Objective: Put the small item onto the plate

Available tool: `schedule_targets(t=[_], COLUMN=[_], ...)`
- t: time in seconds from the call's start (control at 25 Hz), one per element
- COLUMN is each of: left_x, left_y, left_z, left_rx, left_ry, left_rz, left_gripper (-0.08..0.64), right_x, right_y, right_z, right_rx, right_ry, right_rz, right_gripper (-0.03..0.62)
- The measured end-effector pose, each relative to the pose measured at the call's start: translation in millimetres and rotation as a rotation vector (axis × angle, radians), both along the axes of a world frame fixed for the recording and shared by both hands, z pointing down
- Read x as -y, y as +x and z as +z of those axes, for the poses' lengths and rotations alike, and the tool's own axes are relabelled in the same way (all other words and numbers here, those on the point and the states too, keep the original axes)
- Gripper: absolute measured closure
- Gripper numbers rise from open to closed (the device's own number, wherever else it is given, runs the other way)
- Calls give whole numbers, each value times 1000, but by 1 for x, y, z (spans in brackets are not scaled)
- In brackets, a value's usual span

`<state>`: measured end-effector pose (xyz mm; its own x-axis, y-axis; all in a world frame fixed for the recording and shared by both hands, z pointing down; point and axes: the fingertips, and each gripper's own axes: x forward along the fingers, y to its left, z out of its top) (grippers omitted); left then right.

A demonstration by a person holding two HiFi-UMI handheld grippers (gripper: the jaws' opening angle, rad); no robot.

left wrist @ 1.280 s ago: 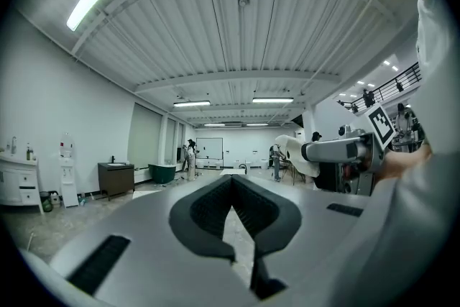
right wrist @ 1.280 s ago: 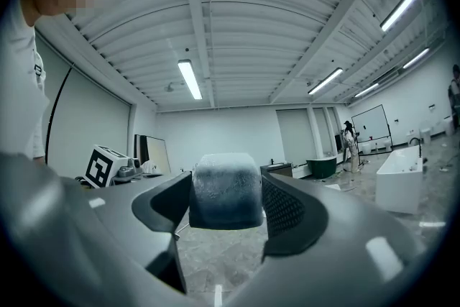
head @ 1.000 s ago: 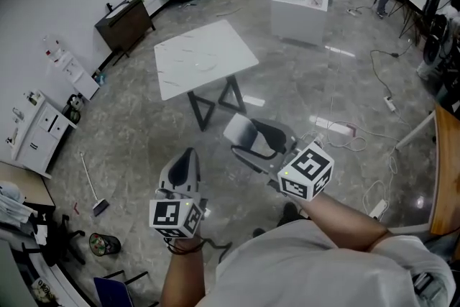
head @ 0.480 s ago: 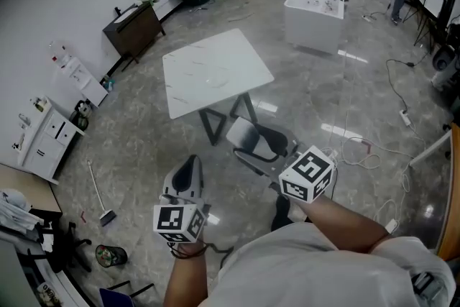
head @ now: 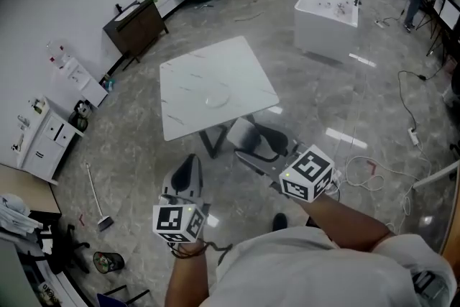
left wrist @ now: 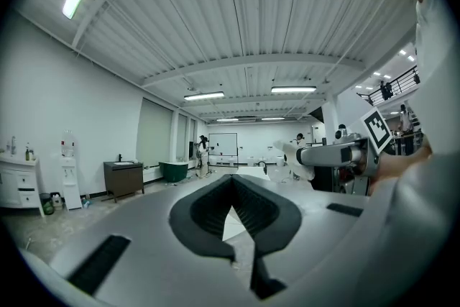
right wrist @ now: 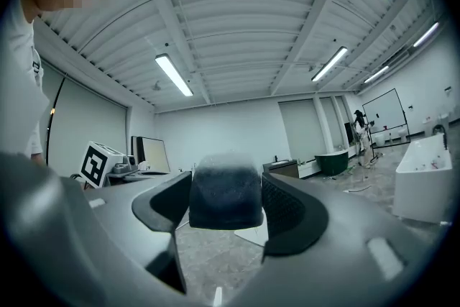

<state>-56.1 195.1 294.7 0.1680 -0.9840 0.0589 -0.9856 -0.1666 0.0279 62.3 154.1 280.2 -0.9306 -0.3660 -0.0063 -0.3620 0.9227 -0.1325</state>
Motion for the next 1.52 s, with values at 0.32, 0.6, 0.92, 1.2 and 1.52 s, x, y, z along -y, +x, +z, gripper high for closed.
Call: schedule_targets(t=[0.32, 0.6, 0.92, 1.2, 1.52], left_x=[90, 165, 292, 417, 516], left_y=[-4, -27, -92, -159, -222], left_z=[14, 21, 56, 109, 194], left_rx=[-17, -37, -61, -66, -122], left_ry=[-12, 5, -33, -132, -255], left_rz=[1, 18, 62, 140, 221], left_gripper=[554, 555, 555, 555, 555], right_x=[86, 149, 256, 371, 470], right_y=[-7, -28, -102, -176, -245], right_z=[15, 26, 69, 127, 219], right_rx=[-17, -57, -143, -210, -327], right_ry=[-13, -9, -36, -133, -230], right_rz=[-31, -29, -27, 27, 63], right_gripper=[299, 299, 299, 299, 299])
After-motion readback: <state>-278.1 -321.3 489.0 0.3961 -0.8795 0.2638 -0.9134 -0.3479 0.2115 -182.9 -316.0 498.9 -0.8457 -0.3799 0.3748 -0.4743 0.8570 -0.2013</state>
